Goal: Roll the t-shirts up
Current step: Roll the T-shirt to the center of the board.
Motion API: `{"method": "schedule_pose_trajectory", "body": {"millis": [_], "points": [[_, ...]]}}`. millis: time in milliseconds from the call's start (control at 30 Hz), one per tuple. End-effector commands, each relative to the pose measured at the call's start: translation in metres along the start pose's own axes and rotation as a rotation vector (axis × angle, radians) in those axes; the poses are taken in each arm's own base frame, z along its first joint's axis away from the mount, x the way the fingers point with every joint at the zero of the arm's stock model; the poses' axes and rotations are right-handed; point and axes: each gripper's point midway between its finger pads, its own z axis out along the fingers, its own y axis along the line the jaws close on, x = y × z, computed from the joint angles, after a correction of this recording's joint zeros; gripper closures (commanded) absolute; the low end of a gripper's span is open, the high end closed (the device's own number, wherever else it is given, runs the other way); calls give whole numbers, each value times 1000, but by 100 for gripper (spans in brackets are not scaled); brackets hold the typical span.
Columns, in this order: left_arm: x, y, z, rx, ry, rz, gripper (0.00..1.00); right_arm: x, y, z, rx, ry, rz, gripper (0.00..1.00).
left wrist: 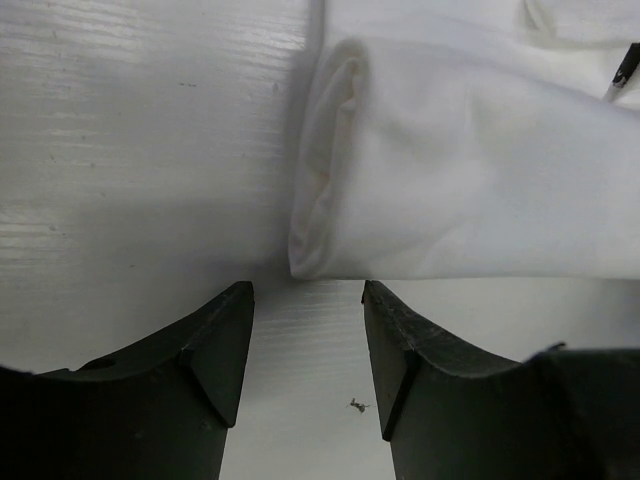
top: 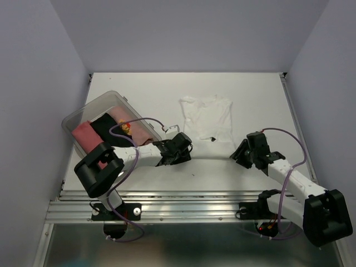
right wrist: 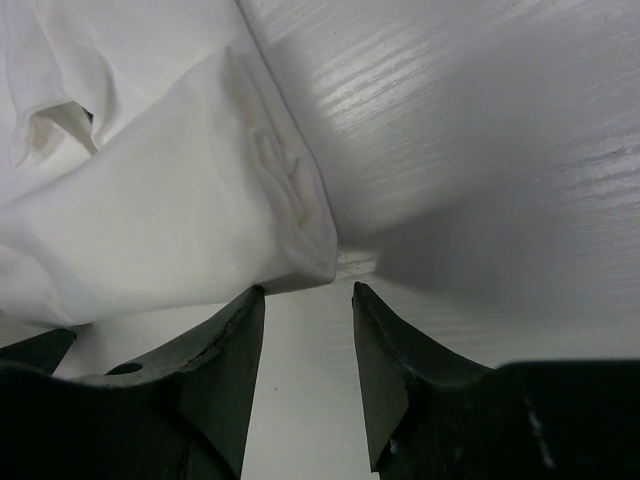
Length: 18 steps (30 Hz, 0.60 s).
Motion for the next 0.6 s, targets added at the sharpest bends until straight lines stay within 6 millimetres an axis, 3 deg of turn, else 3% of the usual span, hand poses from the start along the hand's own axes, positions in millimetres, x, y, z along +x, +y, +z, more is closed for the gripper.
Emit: {"method": "schedule_pose_trajectory", "body": {"millis": [0,133,333,433,533,567], "points": [[-9,-2,2,23,-54,-44,42,-8,10,4,-43,-37,11,54],[-10,5,7,11,-56,-52,44,-8,8,6,-34,-38,11,57],[-11,2,17,29,-58,-64,58,-5,3,9,-22,-40,14,72],[-12,3,19,27,-61,-69,71,-7,2,11,-17,-49,13,87],[-14,3,18,24,-65,-70,100,-9,4,12,-17,-51,4,99],[-15,4,17,22,-67,-71,100,-10,5,11,-19,-53,4,99]]}}
